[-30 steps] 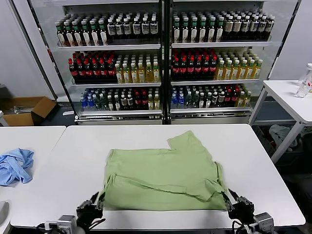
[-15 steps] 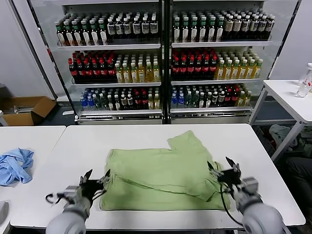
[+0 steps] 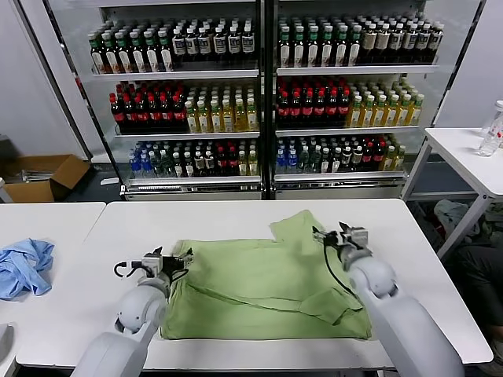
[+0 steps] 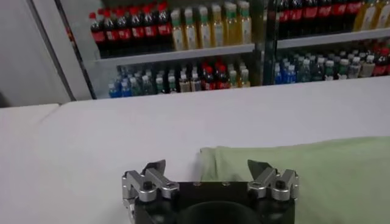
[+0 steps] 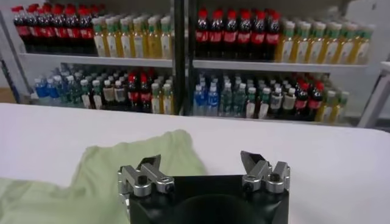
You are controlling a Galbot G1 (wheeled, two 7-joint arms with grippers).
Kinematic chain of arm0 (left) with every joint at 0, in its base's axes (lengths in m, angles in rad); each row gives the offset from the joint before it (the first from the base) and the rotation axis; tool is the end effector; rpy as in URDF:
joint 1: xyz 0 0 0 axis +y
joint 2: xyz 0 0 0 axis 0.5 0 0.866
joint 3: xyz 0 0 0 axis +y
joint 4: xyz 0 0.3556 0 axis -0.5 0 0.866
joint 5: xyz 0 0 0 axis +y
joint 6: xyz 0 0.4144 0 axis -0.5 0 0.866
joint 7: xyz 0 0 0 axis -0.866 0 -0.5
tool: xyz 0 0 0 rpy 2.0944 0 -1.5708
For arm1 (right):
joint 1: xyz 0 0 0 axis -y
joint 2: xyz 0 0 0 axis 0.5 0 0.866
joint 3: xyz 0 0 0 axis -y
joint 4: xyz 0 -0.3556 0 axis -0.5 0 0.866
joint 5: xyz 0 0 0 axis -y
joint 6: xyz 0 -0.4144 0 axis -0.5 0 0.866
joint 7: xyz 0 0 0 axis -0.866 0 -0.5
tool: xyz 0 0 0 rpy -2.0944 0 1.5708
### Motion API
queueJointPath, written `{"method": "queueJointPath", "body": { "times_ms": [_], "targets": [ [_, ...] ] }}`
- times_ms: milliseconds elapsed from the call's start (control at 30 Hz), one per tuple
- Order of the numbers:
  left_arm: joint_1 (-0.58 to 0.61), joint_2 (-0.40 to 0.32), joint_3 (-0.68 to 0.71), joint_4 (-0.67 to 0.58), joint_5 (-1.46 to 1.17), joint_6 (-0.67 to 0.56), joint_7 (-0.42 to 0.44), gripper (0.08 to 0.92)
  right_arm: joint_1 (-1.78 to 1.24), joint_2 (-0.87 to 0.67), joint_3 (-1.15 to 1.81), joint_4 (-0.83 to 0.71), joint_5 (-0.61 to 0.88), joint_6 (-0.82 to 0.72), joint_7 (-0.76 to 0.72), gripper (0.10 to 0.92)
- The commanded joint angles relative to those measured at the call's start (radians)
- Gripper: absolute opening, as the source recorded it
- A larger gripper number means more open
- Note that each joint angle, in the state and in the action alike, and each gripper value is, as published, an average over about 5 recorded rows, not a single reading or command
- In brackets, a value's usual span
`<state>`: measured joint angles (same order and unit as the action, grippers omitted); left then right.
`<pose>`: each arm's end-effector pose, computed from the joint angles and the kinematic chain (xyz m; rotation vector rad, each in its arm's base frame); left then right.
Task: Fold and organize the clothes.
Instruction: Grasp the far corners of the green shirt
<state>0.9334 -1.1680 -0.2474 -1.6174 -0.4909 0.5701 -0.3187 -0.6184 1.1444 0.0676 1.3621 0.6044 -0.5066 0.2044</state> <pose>0.4358 0.0280 -0.3061 0.0306 -2.6172 -0.1148 0.5288 -0.0201 -0.2814 0.1635 -2.6619 0.0927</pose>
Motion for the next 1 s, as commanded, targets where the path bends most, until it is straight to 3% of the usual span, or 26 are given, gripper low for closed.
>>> {"method": "queueJointPath", "body": {
  "times_ms": [33,333,733,1000],
  "targets": [
    [-0.138,-0.013,0.049,0.164,-0.107,0.008,0.003,0.823,0.220,0.101,-0.094,-0.322,0.015,-0.030,-0.015,0.823],
    [-0.129,-0.020,0.044,0.175,-0.183,0.008,0.005,0.811,0.236,0.152,-0.097,-0.408,0.020,-0.056,-0.043,0.805],
    [-0.078,-0.023,0.022,0.130,-0.258,0.006,0.043,0.490,0.209,0.139,-0.099,-0.373,0.042,-0.063,-0.056,0.447],
    [-0.055,-0.004,-0.010,0.083,-0.337,-0.023,0.098,0.256,0.156,0.103,-0.087,-0.224,0.061,-0.001,-0.050,0.213]
  ]
}}
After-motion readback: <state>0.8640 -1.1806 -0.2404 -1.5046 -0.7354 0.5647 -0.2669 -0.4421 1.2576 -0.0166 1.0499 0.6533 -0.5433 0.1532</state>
